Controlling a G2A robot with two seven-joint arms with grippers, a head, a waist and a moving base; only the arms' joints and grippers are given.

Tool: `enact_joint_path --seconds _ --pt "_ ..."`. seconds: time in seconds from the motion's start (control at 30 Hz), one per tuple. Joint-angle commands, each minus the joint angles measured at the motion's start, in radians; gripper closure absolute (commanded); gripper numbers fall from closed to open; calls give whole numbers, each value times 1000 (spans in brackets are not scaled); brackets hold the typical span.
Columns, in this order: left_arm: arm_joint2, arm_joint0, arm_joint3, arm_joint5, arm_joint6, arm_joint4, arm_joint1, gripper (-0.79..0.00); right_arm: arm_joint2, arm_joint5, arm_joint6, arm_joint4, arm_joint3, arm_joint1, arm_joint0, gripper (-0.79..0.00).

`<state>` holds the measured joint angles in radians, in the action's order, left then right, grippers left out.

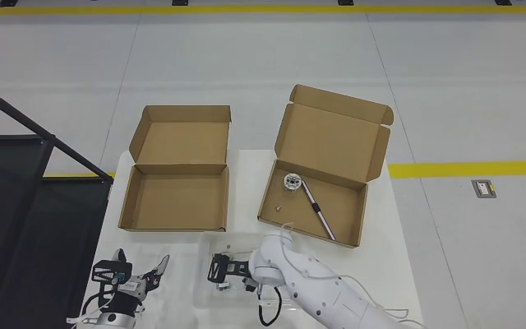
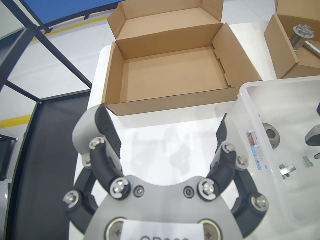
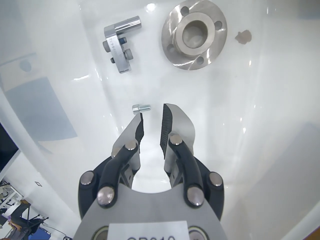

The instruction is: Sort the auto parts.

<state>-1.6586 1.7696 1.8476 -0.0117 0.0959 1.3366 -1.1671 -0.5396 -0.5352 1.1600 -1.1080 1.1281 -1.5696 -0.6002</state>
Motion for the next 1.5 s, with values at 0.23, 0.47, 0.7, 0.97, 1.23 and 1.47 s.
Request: enact_joint_path --seconds 0.23,0.47,0.7,0.97,1.23,1.47 --pt "0 0 0 0 0 0 0 -785 6 -44 38 3 15 2 -7 -222" --pt "0 0 0 0 0 0 0 -785 27 -43 10 -4 4 -11 -2 -206" --pt "0 0 0 0 0 0 0 -785 56 -64 -30 -14 -38 -33 20 -194" --pt "0 0 0 0 0 0 0 -785 88 -79 -91 -31 -100 -64 53 -160" --pt "0 0 0 0 0 0 0 -785 106 -67 -147 -52 -174 -96 88 -172" --pt "0 0 0 0 0 0 0 -785 110 -64 -177 -56 -228 -117 108 -206"
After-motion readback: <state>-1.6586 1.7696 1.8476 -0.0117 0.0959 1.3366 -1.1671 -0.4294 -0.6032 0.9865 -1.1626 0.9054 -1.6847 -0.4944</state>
